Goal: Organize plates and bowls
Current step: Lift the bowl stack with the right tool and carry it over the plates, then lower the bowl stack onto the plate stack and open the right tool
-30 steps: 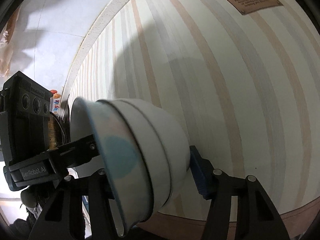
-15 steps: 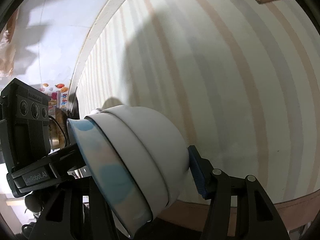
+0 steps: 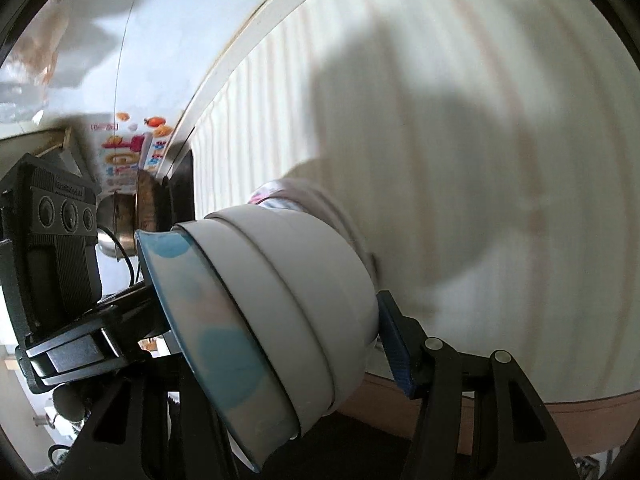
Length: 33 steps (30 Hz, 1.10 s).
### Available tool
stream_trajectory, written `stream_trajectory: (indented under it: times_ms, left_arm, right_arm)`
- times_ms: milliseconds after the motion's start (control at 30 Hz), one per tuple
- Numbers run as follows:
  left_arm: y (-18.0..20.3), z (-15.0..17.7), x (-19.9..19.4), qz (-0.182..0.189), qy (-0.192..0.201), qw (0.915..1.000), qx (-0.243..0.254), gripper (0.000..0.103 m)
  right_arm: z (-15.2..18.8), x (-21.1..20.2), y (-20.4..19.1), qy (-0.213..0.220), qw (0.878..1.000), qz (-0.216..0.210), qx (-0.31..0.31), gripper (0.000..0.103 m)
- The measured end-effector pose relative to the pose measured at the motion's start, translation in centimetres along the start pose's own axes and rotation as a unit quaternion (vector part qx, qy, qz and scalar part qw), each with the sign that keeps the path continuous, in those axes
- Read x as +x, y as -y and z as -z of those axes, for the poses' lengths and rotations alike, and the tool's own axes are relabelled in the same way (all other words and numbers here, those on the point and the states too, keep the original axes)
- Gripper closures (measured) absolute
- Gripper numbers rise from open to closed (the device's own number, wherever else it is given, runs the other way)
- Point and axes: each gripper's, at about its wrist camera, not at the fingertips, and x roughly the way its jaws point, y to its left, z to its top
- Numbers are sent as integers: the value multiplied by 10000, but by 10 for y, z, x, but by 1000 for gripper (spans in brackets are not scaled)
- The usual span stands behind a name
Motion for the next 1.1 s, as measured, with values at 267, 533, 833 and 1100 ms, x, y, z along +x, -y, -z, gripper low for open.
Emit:
stream_trajectory:
  times_ms: [267, 533, 833, 1100]
  left_arm:
    - [-41, 0, 5, -40, -55, 9998, -189, 46]
    - [-67, -1, 12, -1, -183, 9993, -324, 46]
    - [-85, -5, 10, -78, -200, 9993, -304, 47]
    - [-89, -3, 11, -22, -202, 9992, -339, 47]
  right_arm:
    - [-6, 53, -30, -254, 9996, 74, -104, 44]
    - [-13, 89, -38, -447, 9986, 223, -150, 44]
    - [-16, 114, -46, -551, 9982, 231, -88, 44]
    - [-18, 118, -52, -589, 9974, 380, -154, 44]
